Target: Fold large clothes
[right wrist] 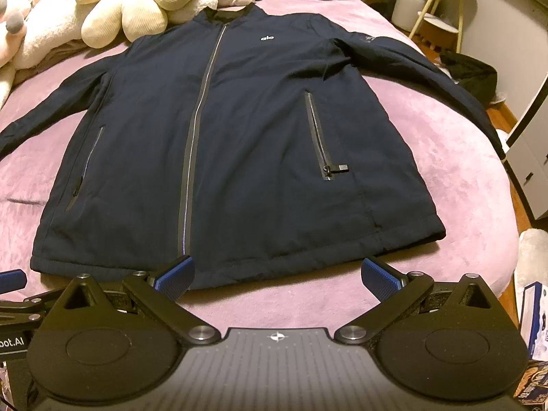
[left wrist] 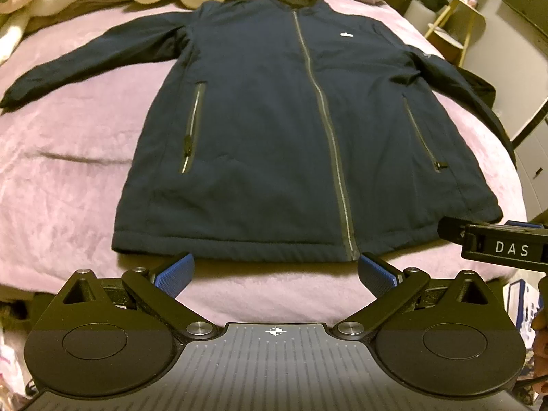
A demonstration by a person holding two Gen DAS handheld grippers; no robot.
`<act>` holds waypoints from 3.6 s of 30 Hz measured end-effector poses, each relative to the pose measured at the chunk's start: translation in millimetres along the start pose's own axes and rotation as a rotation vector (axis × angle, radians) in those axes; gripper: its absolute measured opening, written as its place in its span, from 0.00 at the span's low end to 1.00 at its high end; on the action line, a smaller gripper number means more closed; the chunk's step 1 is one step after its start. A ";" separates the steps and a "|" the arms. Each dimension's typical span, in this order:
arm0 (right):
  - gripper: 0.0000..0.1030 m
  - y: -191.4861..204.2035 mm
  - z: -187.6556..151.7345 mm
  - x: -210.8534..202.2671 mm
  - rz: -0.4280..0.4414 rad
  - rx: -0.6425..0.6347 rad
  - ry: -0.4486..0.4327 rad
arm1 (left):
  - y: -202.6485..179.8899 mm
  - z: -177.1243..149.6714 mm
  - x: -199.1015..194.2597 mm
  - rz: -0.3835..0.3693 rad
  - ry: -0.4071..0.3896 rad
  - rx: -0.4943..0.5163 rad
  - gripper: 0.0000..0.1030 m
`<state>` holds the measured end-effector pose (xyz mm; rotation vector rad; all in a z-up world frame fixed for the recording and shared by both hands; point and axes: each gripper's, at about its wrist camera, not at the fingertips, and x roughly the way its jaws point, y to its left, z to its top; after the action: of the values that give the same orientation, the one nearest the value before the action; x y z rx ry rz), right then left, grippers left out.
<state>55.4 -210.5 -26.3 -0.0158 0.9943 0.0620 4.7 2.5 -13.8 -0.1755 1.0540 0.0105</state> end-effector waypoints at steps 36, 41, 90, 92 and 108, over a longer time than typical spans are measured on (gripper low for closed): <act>1.00 -11.4 6.6 17.6 0.078 0.031 -0.013 | -12.8 19.3 26.9 0.001 0.076 0.023 1.00; 1.00 -19.1 10.3 24.4 0.116 0.054 -0.036 | -15.7 34.1 34.0 -0.016 0.045 0.035 1.00; 0.12 -267.1 227.4 138.5 -0.141 0.460 -0.665 | 34.8 184.4 160.4 -0.109 -0.280 -0.111 1.00; 0.14 -194.4 238.3 135.3 -0.116 0.146 -0.696 | 39.4 190.4 157.5 -0.135 -0.292 -0.135 1.00; 0.65 -24.1 176.9 227.3 -0.079 -0.564 -0.483 | 15.0 274.5 212.4 -0.467 -0.211 -0.223 1.00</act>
<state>328.4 -216.9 -120.8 -0.5337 0.4677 0.2604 345.5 42.1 -67.5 -0.6074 0.7802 -0.2711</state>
